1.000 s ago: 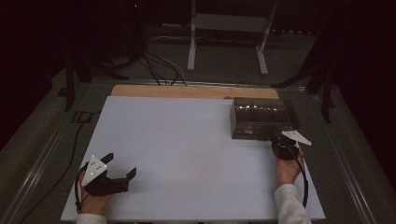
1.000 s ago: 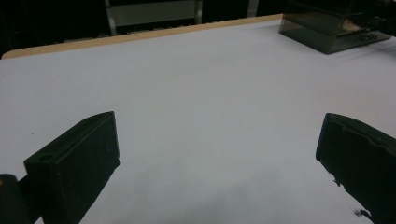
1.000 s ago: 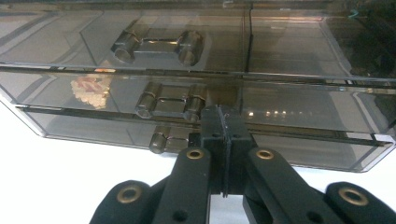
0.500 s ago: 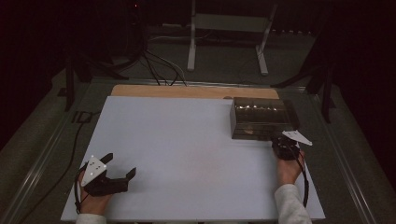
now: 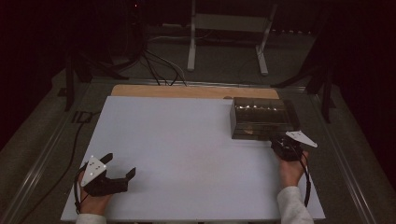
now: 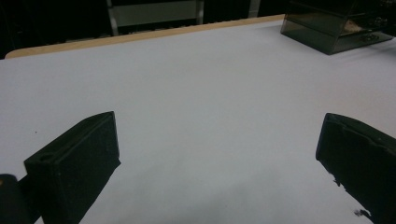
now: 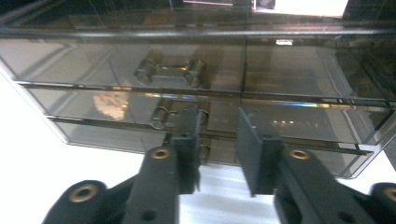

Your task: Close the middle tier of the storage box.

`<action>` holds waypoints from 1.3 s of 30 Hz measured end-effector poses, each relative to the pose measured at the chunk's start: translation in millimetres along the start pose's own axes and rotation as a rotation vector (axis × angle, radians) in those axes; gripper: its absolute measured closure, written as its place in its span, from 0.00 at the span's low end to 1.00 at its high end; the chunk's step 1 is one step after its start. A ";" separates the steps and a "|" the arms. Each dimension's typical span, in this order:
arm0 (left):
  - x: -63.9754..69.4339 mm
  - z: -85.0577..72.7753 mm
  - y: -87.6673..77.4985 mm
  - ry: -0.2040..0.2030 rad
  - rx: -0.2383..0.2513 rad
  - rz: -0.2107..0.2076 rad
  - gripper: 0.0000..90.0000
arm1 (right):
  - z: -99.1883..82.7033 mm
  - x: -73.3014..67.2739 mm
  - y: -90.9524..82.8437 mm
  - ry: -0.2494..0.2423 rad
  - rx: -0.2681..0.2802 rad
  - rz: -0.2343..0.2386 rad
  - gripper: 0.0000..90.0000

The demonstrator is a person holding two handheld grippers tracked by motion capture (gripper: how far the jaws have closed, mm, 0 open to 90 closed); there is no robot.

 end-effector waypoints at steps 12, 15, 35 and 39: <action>-0.7 -0.3 -0.5 -0.001 -0.001 0.005 0.01 | 2.3 -10.9 -12.3 0.028 -0.014 0.068 0.36; -1.0 -0.2 -0.8 -0.002 -0.001 0.006 0.01 | 2.7 -12.3 -14.3 0.029 -0.015 0.077 0.30; -4.4 -0.7 -2.9 -0.008 0.002 0.020 0.01 | 6.9 -37.9 -37.1 -0.008 -0.005 0.158 0.11; -5.2 -0.7 -3.6 -0.010 0.003 0.025 0.01 | 6.7 -41.4 -44.0 -0.019 0.003 0.163 0.04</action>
Point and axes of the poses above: each handheld gripper's, and its own axes: y roughly forward along the jaws, z roughly out of its top, x roughly to its right, the point moved 10 cm from there along y, roughly forward along the jaws, and after that the axes turned 10 degrees about y, right-handed, at the moved point
